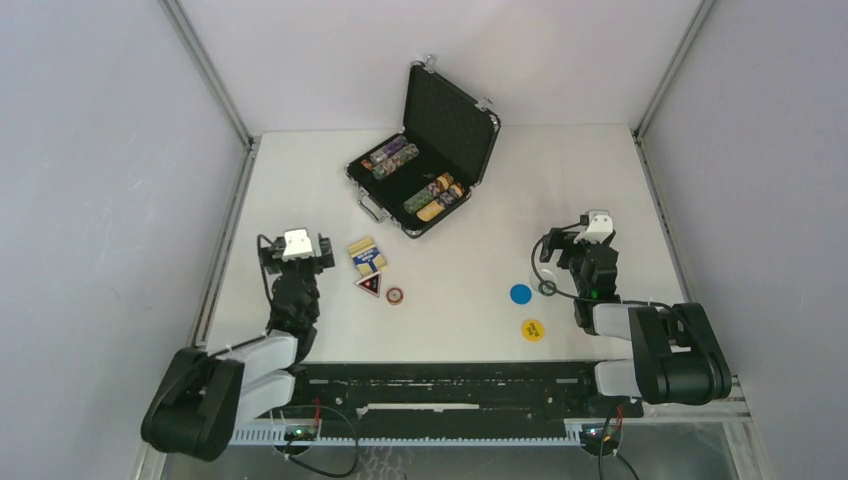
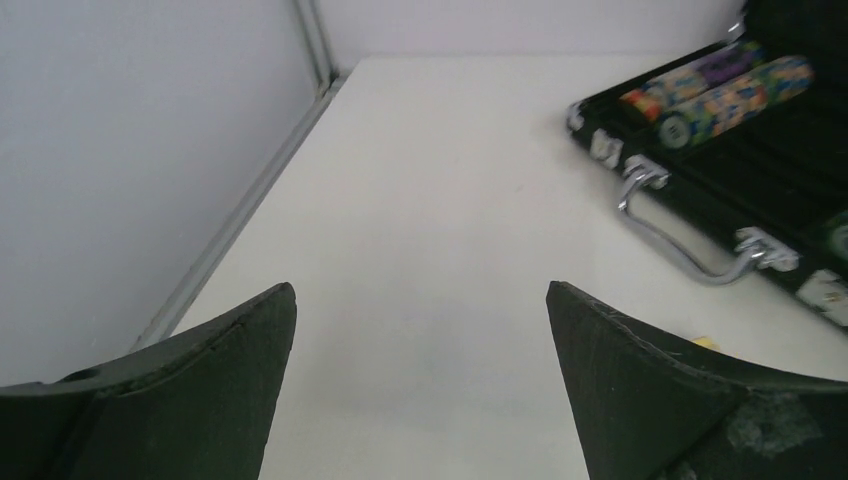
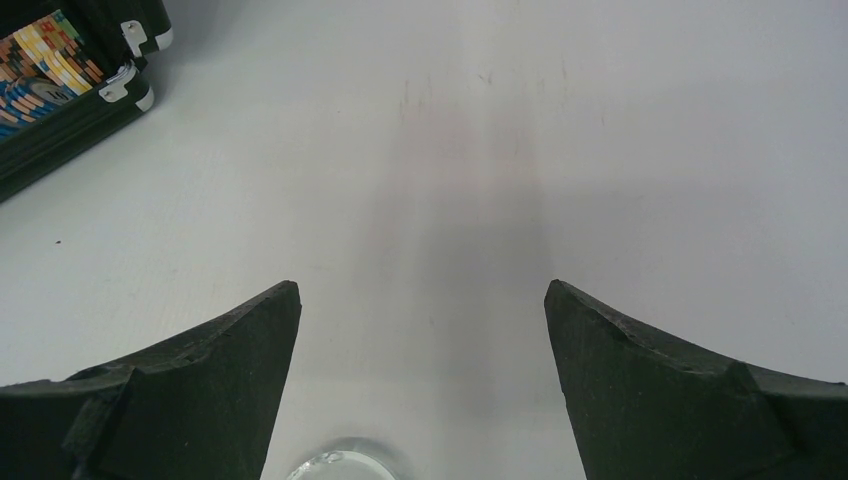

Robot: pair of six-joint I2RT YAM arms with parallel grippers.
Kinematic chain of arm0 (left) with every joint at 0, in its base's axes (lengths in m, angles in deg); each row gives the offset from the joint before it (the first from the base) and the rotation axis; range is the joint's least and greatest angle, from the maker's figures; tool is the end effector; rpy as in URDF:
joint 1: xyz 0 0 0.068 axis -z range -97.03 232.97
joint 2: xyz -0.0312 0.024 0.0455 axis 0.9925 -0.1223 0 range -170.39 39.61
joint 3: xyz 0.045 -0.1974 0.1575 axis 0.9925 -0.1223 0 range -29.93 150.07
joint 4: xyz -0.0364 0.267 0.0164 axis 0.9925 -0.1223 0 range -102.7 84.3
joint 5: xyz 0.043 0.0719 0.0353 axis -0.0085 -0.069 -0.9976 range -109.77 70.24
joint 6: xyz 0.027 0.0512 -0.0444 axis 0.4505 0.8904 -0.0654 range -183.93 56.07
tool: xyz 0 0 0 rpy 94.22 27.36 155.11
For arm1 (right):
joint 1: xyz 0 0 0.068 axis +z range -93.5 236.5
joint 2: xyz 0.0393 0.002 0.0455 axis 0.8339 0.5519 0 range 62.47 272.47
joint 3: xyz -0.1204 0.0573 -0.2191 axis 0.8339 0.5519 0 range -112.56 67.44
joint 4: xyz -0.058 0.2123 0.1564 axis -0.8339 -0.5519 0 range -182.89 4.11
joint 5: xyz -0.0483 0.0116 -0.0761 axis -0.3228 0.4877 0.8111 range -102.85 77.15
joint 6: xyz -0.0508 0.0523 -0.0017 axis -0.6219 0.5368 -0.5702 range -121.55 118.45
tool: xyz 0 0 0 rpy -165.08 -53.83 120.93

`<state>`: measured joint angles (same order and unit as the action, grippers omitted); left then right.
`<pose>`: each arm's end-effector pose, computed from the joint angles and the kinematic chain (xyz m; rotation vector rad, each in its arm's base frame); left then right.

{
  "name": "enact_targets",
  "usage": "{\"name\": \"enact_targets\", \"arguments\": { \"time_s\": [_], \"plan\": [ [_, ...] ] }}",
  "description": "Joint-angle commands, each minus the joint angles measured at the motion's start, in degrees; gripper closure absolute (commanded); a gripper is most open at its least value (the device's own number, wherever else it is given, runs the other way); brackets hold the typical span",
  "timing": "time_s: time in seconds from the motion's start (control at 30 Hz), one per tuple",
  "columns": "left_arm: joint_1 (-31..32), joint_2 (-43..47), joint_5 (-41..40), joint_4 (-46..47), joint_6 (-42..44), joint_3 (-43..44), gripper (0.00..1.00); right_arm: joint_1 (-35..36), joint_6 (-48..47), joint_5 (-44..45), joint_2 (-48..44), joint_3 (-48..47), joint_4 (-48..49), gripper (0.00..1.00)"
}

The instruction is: Pack up texas hold em set

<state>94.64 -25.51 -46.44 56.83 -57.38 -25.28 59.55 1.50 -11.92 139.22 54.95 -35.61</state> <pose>0.2224 -0.0181 0.1507 -0.1267 1.5405 0.2861 0.2581 0.0128 0.1186 0.0115 1.8152 0.0609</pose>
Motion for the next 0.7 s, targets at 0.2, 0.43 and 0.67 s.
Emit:
{"name": "enact_targets", "arguments": {
  "time_s": [0.2,0.43,0.67],
  "plan": [
    [8.4,26.3,-9.3,-21.6,-13.0,6.8,0.00,3.6,-1.6,6.1,-3.7,-3.2,-2.3,0.00],
    [8.5,33.7,-10.9,-58.6,-29.1,20.7,0.00,16.4,7.3,9.0,-10.3,-26.8,-48.5,0.00],
    [8.5,30.0,-9.0,-59.0,-33.5,19.6,0.00,33.5,2.8,11.8,6.2,-42.2,-53.1,0.15]
  ]
}}
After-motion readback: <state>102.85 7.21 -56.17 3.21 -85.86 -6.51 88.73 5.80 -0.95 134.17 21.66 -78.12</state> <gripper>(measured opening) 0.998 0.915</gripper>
